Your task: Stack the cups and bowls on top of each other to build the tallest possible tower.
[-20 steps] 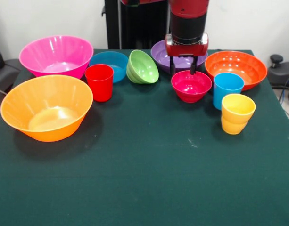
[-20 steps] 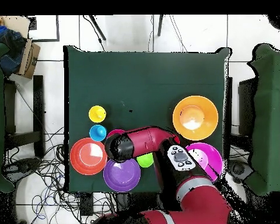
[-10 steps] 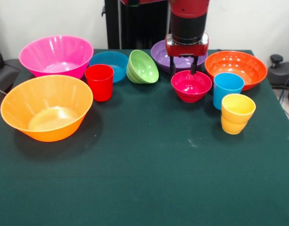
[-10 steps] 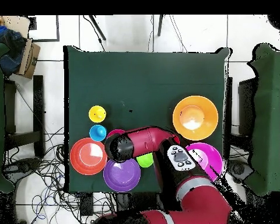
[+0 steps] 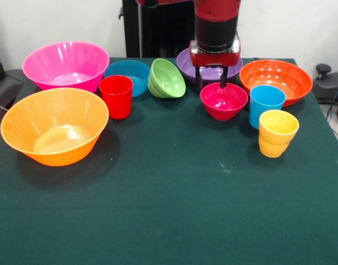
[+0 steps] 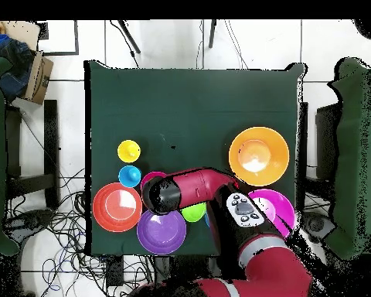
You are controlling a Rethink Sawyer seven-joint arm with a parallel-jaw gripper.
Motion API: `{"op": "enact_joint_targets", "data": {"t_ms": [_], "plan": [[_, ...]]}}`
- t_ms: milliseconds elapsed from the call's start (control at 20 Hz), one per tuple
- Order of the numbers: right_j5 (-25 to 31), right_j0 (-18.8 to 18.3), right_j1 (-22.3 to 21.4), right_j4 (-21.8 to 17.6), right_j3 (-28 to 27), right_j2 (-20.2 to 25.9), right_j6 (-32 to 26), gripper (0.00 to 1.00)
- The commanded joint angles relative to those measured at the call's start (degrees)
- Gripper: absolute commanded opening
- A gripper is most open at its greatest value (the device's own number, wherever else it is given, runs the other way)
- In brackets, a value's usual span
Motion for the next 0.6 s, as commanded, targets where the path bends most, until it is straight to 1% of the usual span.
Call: {"op": "enact_joint_targets", "data": {"t_ms": [50,350,600], "plan": [[-2.12,-1.43,1.92,-0.77,-0.84,4.15,-1.45,1.0],[-1.97,-0.35,2.38,-1.84,-2.28,3.03,-1.14,1.0],[-2.12,-0.16,3.09,-2.27,-2.93,2.81,-1.34,1.0]]}}
